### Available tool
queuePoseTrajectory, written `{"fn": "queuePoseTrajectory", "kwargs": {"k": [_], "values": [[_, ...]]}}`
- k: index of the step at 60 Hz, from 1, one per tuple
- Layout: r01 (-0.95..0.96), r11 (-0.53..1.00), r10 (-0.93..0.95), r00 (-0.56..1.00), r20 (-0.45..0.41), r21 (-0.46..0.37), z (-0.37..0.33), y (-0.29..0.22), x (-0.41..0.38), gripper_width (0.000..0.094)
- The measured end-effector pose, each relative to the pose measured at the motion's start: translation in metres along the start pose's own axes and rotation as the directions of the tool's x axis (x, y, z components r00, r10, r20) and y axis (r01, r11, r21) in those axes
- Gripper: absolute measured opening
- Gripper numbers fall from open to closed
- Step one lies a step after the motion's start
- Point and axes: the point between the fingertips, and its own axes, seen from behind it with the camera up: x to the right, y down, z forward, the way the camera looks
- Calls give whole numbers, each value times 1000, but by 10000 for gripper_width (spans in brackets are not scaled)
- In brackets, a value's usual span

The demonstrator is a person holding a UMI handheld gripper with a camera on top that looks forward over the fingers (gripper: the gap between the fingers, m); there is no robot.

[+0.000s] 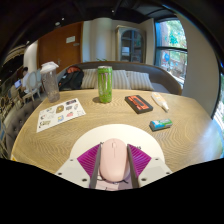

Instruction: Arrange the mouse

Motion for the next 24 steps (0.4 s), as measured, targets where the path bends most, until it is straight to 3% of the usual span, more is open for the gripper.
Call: {"fn": "queuePoseTrajectory", "kwargs": {"k": [5, 7, 8, 24], "values": [[-36, 996, 36, 999, 5, -80, -4, 6, 1, 592], [-54, 992, 55, 999, -1, -117, -10, 8, 1, 737], [-62, 990, 61, 998, -6, -125, -14, 6, 2, 856], [-116, 981, 95, 986, -135, -153, -115, 8, -7, 840]]}}
